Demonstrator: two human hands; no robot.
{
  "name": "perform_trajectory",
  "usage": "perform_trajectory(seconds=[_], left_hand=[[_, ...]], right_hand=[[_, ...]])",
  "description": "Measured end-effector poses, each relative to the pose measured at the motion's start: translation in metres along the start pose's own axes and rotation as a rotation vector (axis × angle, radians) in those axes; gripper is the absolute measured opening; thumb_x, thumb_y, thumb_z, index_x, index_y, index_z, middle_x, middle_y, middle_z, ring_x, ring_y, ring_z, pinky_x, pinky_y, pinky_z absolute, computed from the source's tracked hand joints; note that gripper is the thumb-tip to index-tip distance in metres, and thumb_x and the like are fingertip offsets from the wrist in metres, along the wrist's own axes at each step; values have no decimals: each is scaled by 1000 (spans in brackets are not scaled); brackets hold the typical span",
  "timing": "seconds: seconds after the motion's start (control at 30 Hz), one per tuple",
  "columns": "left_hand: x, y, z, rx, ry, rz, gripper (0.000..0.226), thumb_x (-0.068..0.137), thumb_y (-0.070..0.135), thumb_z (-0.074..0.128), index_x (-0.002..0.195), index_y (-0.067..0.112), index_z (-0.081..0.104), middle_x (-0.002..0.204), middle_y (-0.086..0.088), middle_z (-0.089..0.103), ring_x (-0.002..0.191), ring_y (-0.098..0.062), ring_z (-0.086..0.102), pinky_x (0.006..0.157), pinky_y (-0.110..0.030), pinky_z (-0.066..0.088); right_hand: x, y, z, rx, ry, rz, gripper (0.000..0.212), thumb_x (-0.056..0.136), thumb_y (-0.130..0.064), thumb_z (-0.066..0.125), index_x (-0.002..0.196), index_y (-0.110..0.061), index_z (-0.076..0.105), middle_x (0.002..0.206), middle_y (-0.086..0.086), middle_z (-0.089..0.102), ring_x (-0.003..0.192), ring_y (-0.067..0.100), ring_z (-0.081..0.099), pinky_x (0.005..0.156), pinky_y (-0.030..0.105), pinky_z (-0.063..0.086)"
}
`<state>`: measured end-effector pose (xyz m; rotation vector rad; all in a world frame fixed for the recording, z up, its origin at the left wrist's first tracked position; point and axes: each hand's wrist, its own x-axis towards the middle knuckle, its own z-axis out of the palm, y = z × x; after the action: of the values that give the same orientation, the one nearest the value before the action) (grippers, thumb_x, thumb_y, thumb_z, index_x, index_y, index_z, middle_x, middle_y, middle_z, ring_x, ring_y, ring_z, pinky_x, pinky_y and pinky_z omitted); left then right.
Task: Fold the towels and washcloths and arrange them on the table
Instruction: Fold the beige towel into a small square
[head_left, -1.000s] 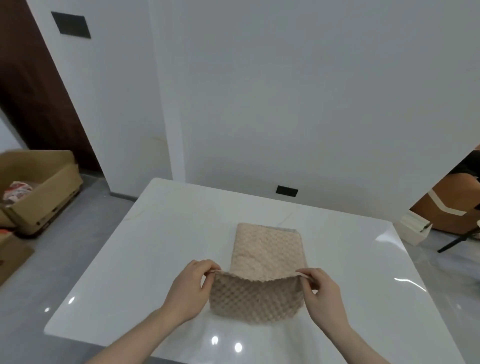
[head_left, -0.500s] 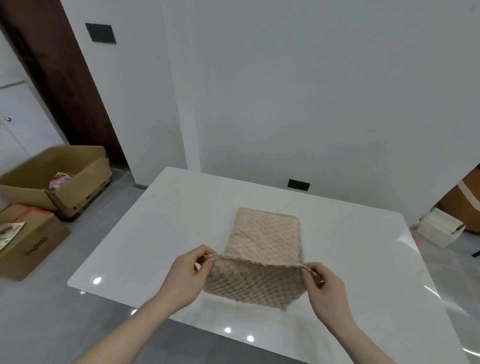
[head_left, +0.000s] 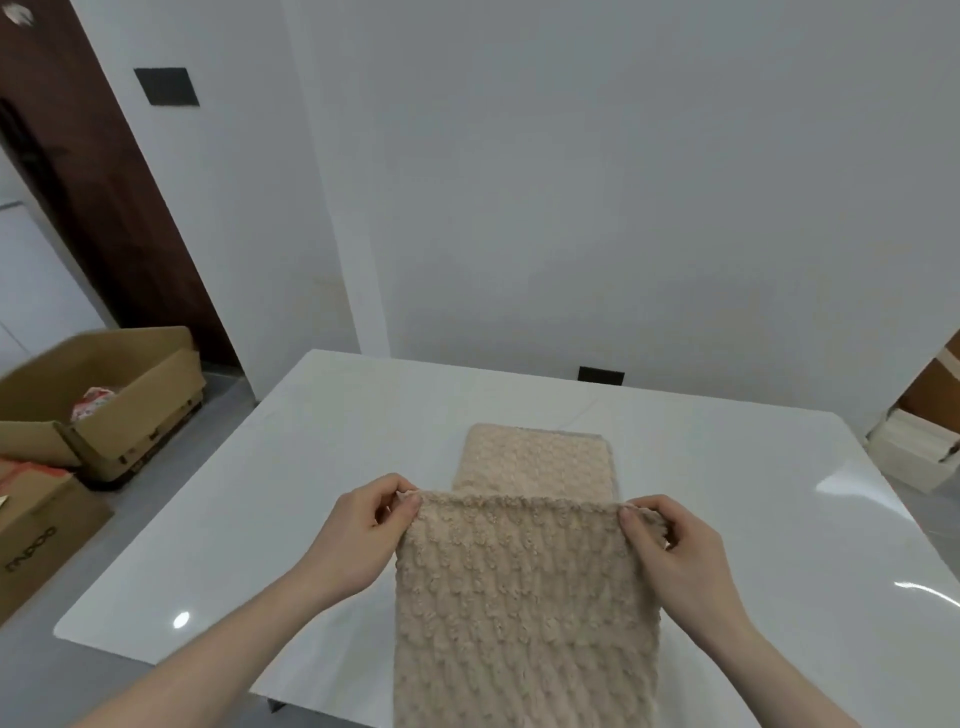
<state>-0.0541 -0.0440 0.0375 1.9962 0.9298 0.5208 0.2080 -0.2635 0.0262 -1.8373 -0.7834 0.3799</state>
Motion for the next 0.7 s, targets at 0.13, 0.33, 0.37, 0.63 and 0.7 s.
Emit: perform_trajectory(seconds=[0.13,0.33,0.37,0.63,0.7], left_hand=[[37,-82,60,68,-12,-50,23,102,30,56,82,25,68,73,4,69,66,-17,66,75,-38,54],[37,-177,138,257,117,2,22,99,41,54,80,32,62,66,10,63,64,-5,58,64,-31,47],[36,-183,143,286,156,36,22,98,43,53,81,32,62,66,11,63,65,-5,59,63,-29,46],[29,-197,152,267,290,150,19,98,41,58,84,31,65,91,12,56,78,-4,58,72,-29,43],[20,-196,152,300,288,104,18,98,44,58,91,30,67,96,9,52,81,-9,57,73,-30,42]], right_hand=[[13,88,42,-72,7,19,15,96,-28,69,81,-27,73,76,-18,71,73,-1,63,62,13,43],[1,193,83,-192,77,-21,13,95,-34,68,83,-28,71,72,-9,71,66,6,63,64,20,48],[-1,198,85,-194,104,-53,12,94,-36,68,84,-29,71,73,-11,71,65,7,63,65,20,48],[-6,216,89,-148,191,-126,5,93,-32,70,93,-31,75,81,-17,74,80,-3,67,74,20,46],[-15,211,86,-166,169,-105,6,94,-31,69,93,-30,75,82,-15,73,81,-3,66,75,22,44]])
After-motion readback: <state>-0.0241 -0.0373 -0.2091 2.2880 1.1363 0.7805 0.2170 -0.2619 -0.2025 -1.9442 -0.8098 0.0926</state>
